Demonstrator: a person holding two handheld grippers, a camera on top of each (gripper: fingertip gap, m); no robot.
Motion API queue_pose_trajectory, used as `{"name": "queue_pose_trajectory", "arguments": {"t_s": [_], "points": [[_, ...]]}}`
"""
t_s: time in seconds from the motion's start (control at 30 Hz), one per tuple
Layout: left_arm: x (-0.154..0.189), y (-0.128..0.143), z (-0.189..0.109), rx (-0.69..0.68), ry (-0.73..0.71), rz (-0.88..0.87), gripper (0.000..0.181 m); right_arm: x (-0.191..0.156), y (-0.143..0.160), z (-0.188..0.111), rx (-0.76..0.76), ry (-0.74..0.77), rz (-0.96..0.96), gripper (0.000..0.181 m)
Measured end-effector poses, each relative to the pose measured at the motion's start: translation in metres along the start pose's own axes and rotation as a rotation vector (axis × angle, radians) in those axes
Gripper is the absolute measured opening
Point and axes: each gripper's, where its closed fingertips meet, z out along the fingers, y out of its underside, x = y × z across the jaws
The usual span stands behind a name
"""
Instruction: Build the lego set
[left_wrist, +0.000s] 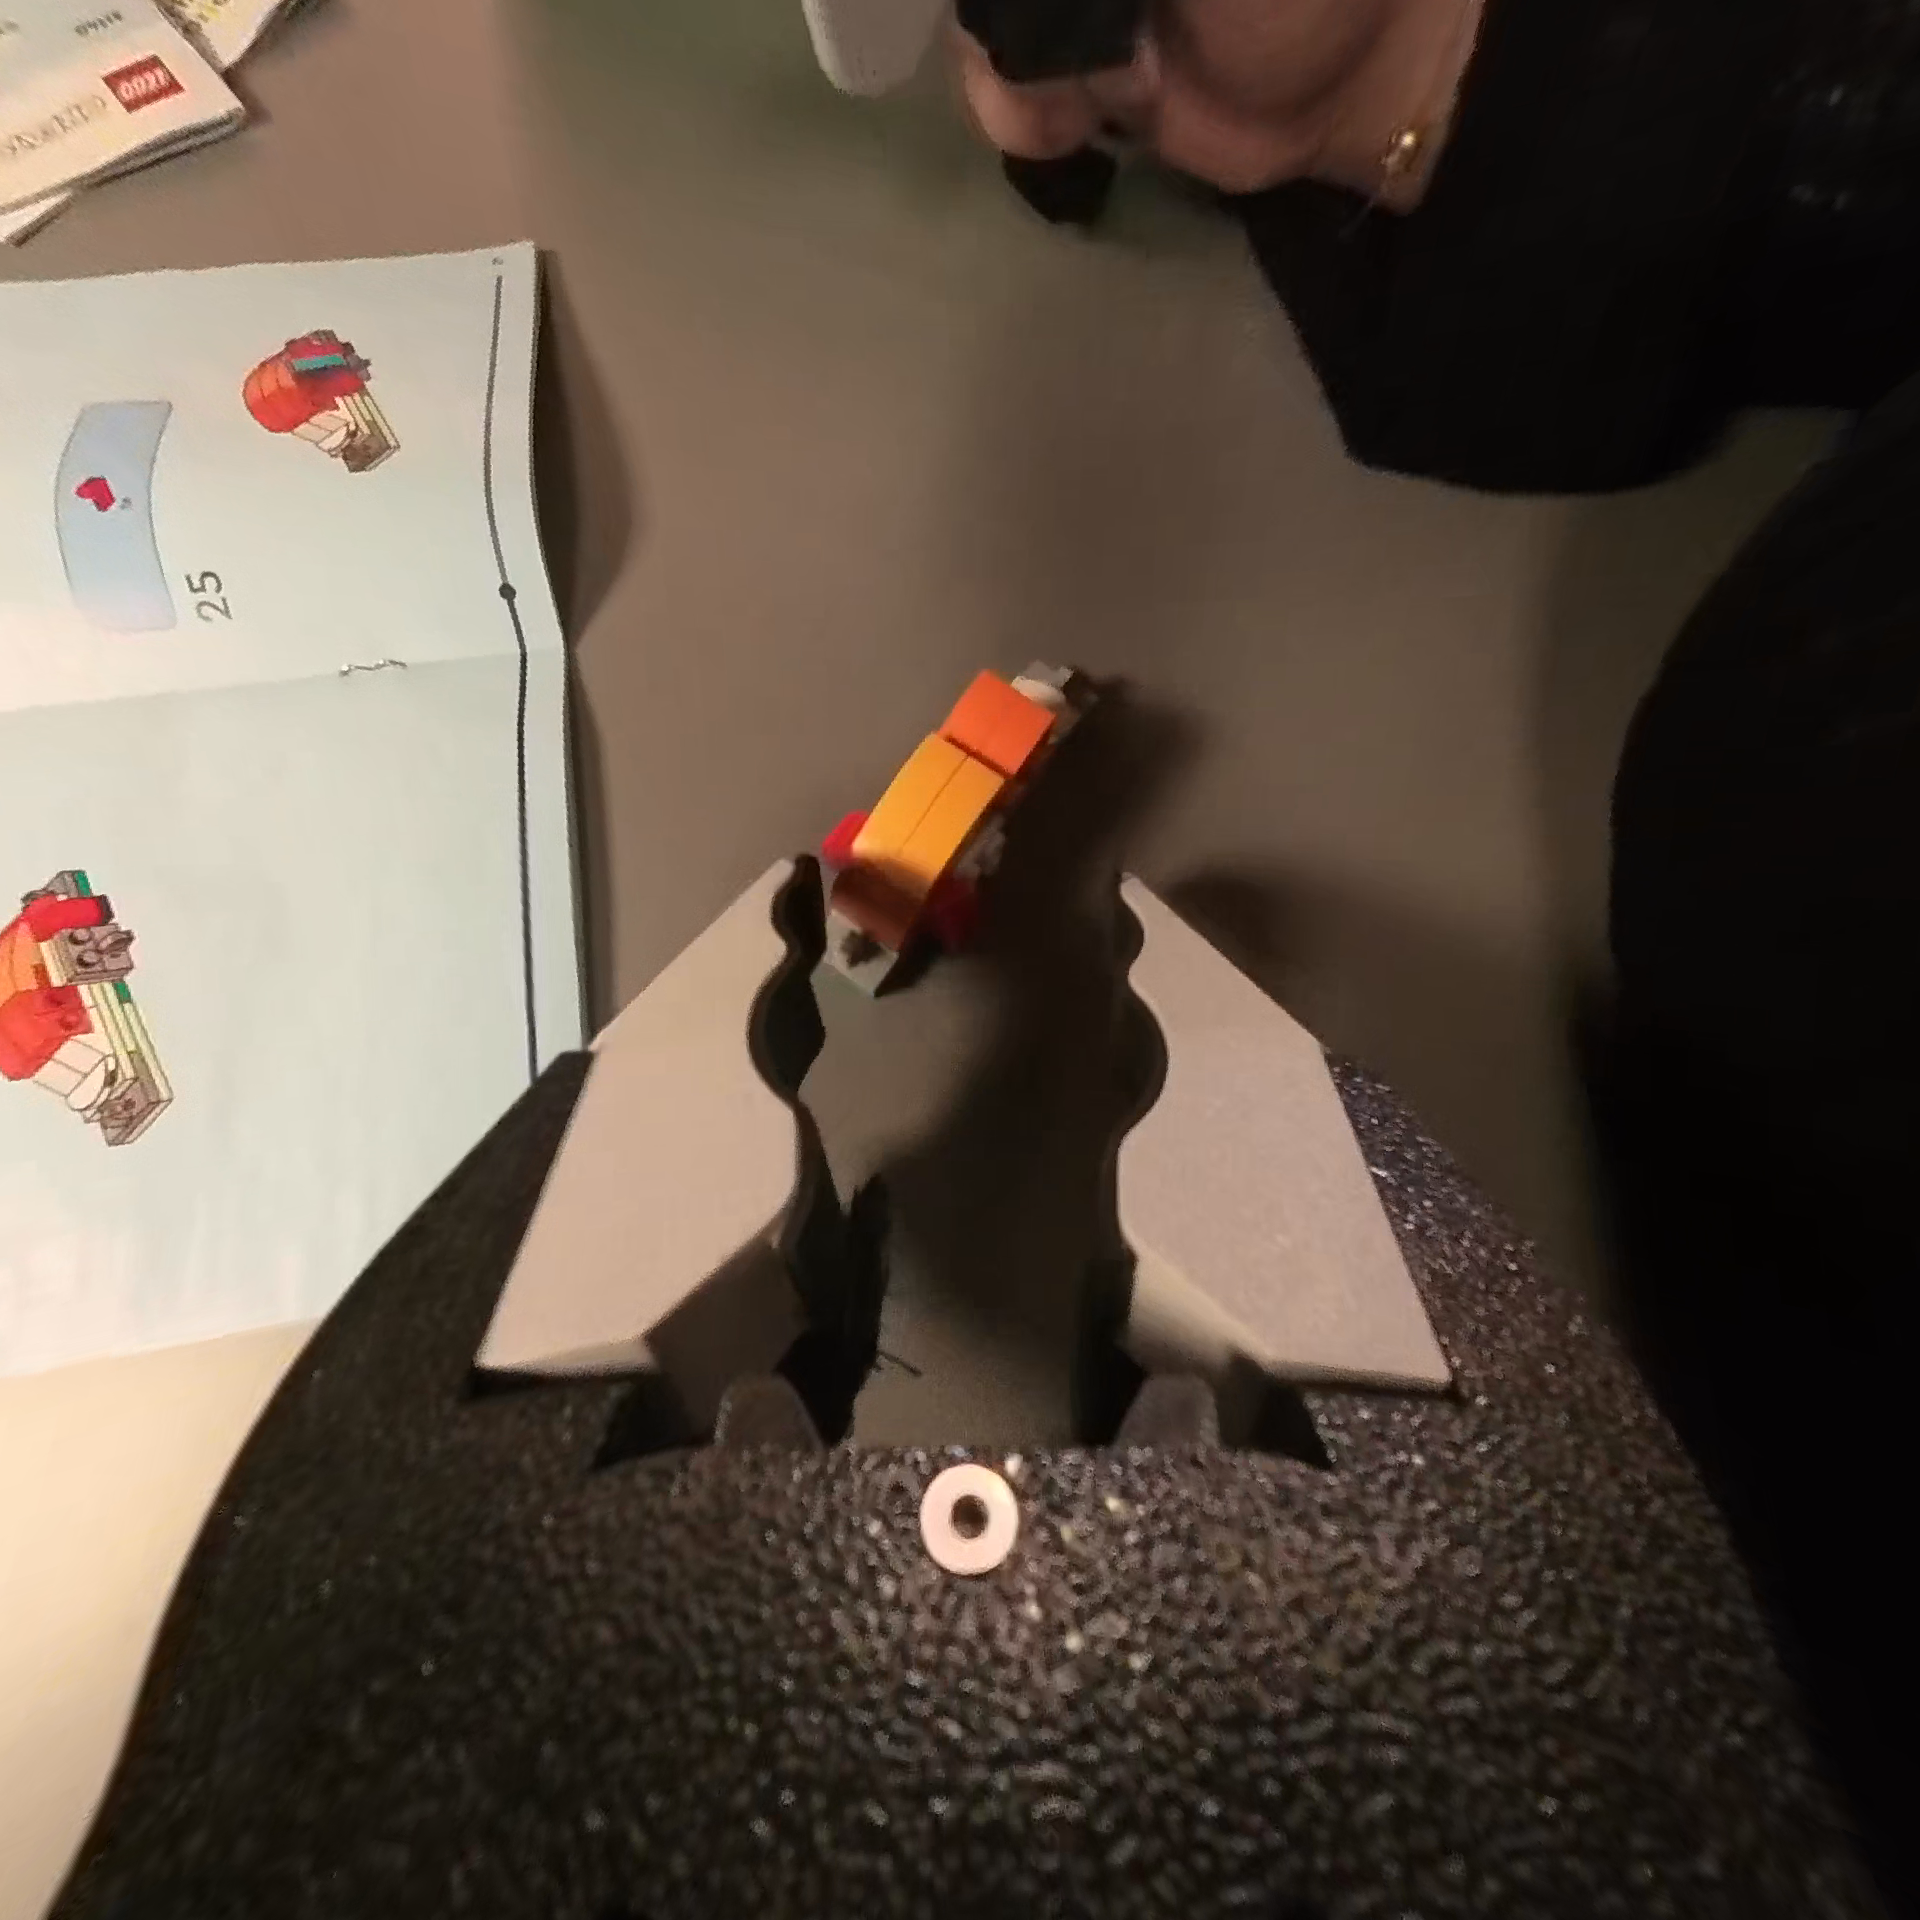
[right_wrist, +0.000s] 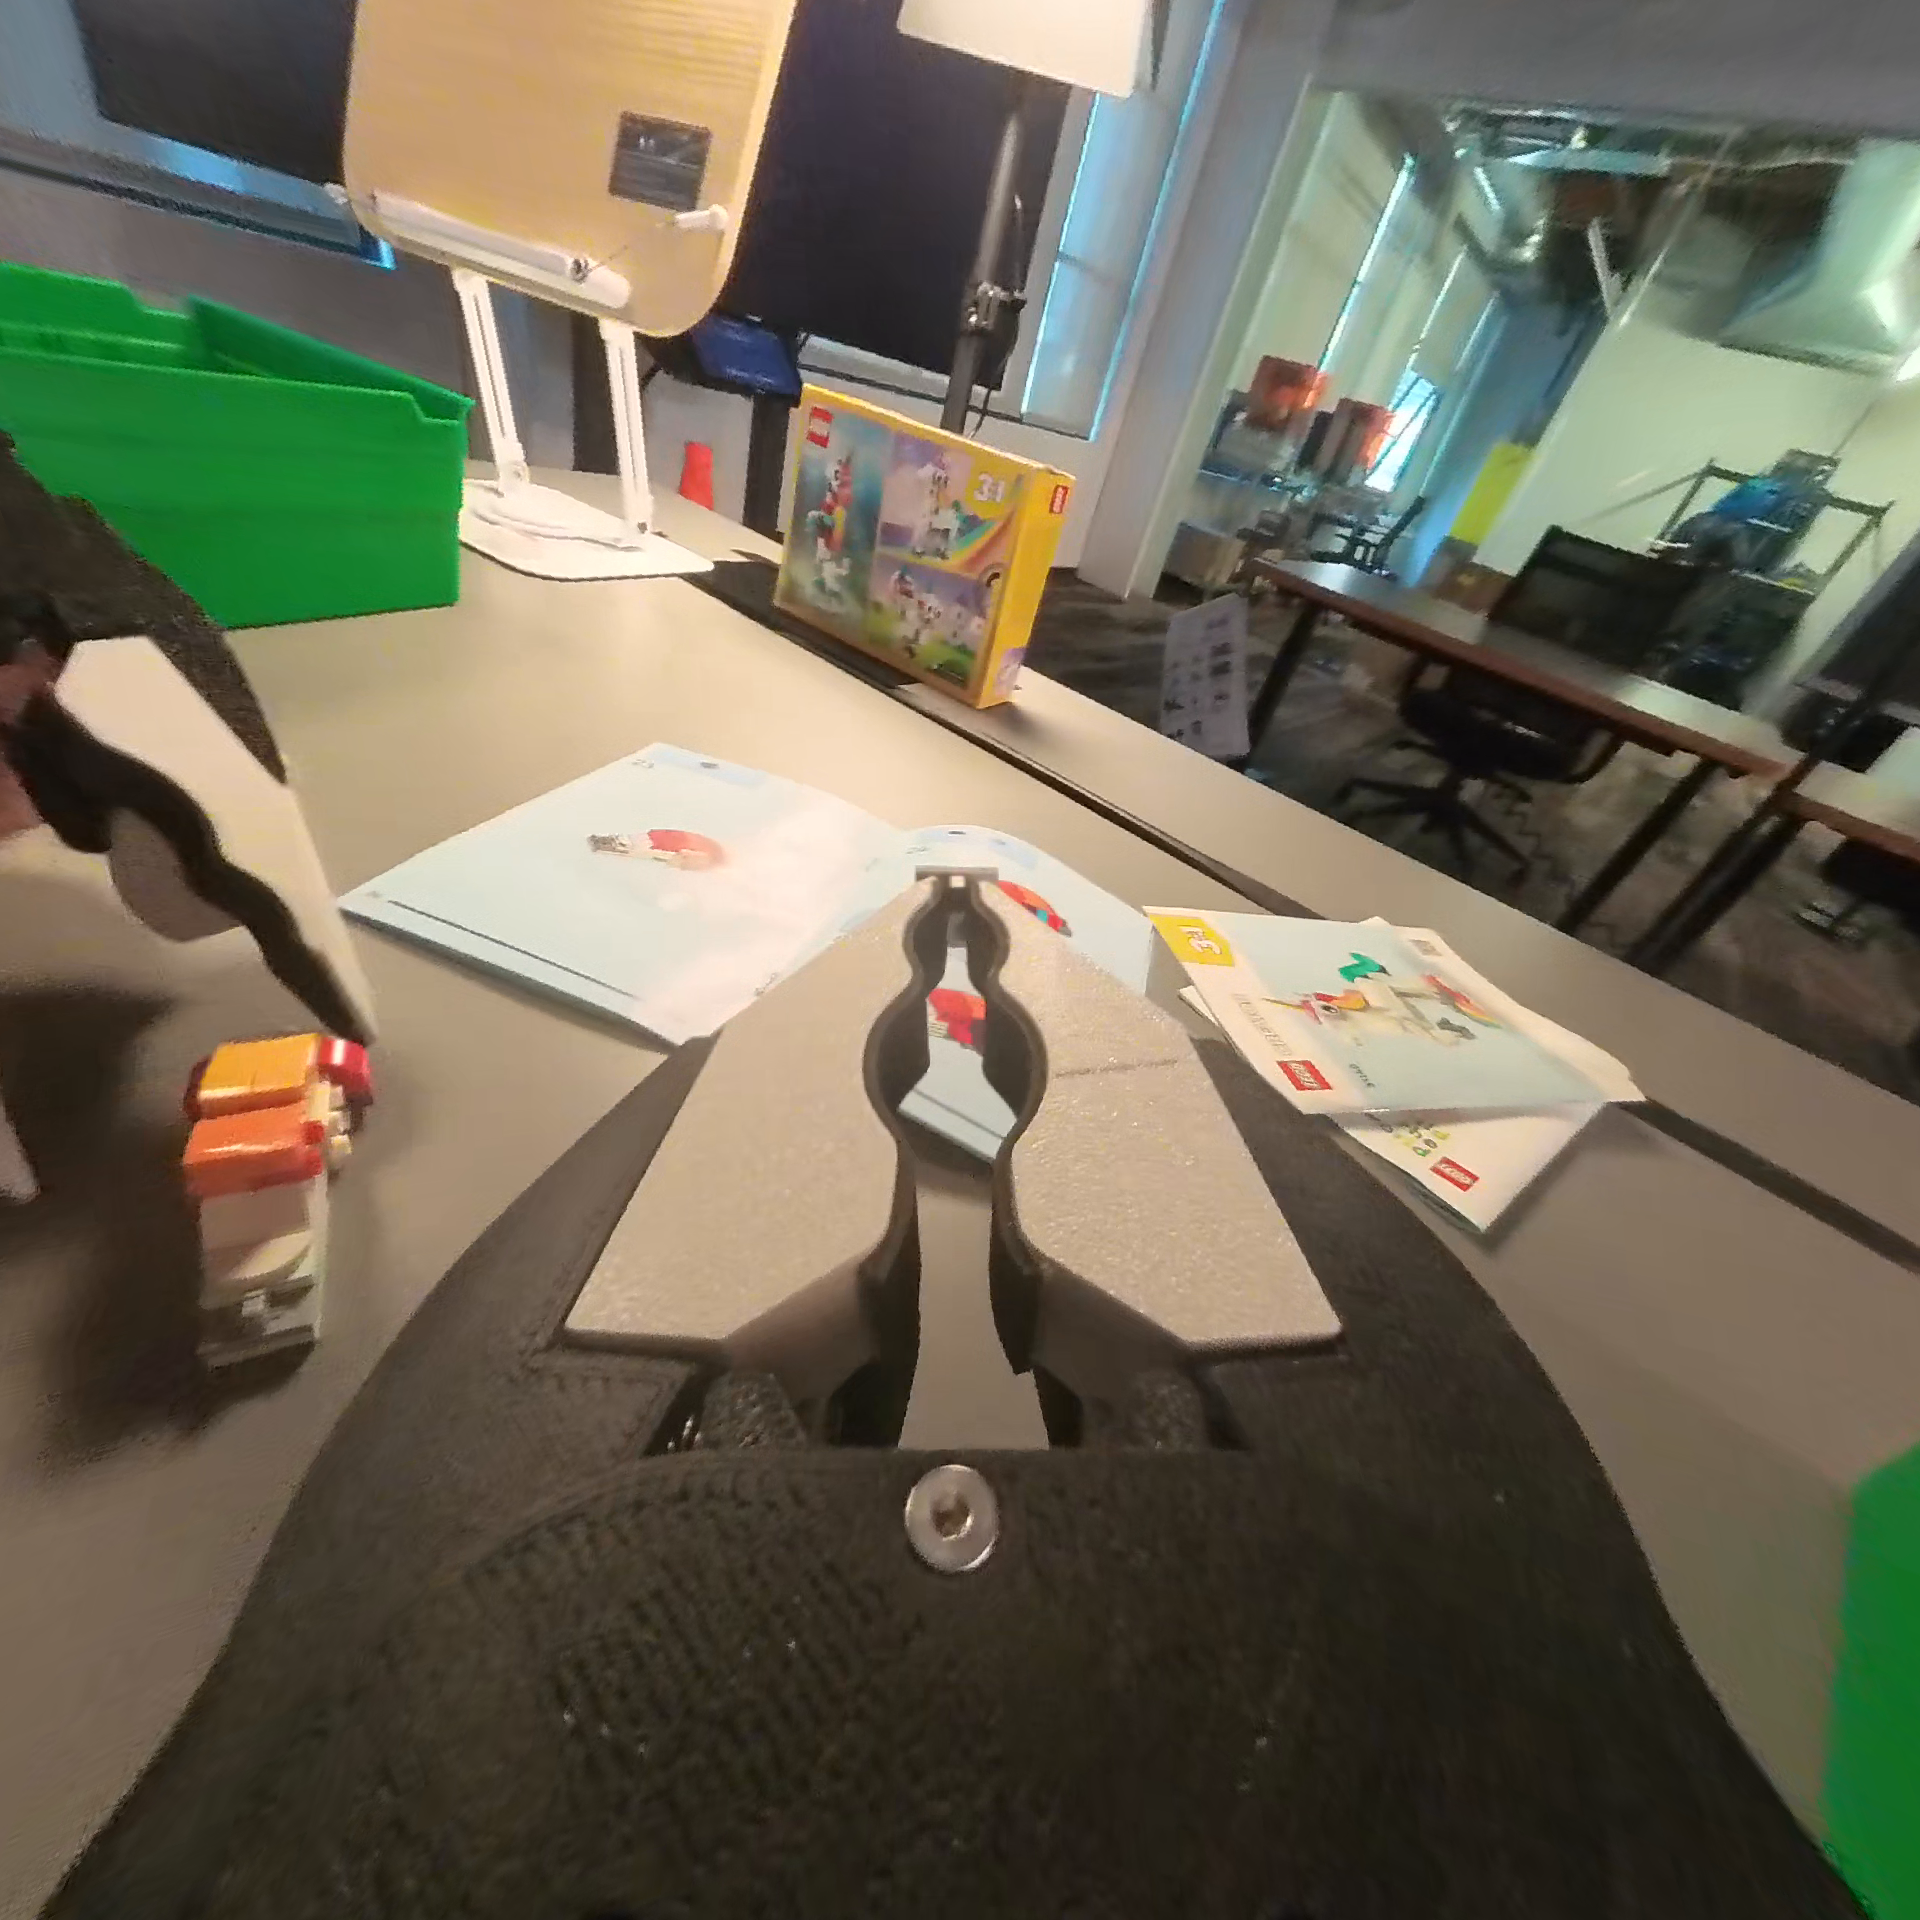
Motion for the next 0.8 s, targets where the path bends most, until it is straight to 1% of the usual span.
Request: {"name": "queue_pose_trajectory", "arguments": {"t_s": [0.17, 0.23, 0.3, 0.33, 0.4, 0.47, 0.53, 0.63, 0.73, 0.8], "points": [[0.006, 0.007, -0.009, -0.019, 0.045, -0.025, 0.048, 0.005, 0.008, 0.003, -0.02, 0.023, -0.007, 0.001], [0.003, 0.004, -0.014, 0.013, 0.023, -0.025, 0.045, 0.008, 0.007, 0.002, -0.007, 0.04, -0.012, 0.001], [-0.005, -0.003, -0.016, 0.069, -0.018, -0.018, 0.049, 0.009, 0.007, 0.002, -0.007, 0.045, -0.021, 0.001], [-0.007, -0.004, -0.014, 0.073, -0.013, -0.02, 0.051, 0.008, 0.007, 0.002, -0.01, 0.044, -0.021, 0.001], [-0.007, 0.004, -0.008, 0.032, 0.017, -0.024, 0.051, 0.008, 0.008, 0.003, -0.013, 0.044, -0.023, 0.001], [-0.005, 0.008, -0.002, 0.022, 0.041, 0.001, 0.046, 0.007, 0.008, 0.003, -0.015, 0.037, -0.026, 0.001], [-0.003, 0.006, 0.0, 0.049, 0.055, 0.046, 0.038, 0.006, 0.008, 0.002, -0.014, 0.029, -0.028, 0.001], [-0.005, 0.003, -0.001, 0.067, 0.055, 0.062, 0.036, 0.005, 0.008, 0.001, -0.011, 0.021, -0.026, 0.001], [-0.003, 0.005, 0.001, 0.048, 0.065, 0.064, 0.031, 0.004, 0.008, 0.001, -0.014, 0.014, -0.024, 0.001], [-0.005, 0.005, 0.001, 0.038, 0.032, 0.055, 0.031, 0.004, 0.008, 0.001, -0.012, 0.012, -0.02, 0.001]]}}
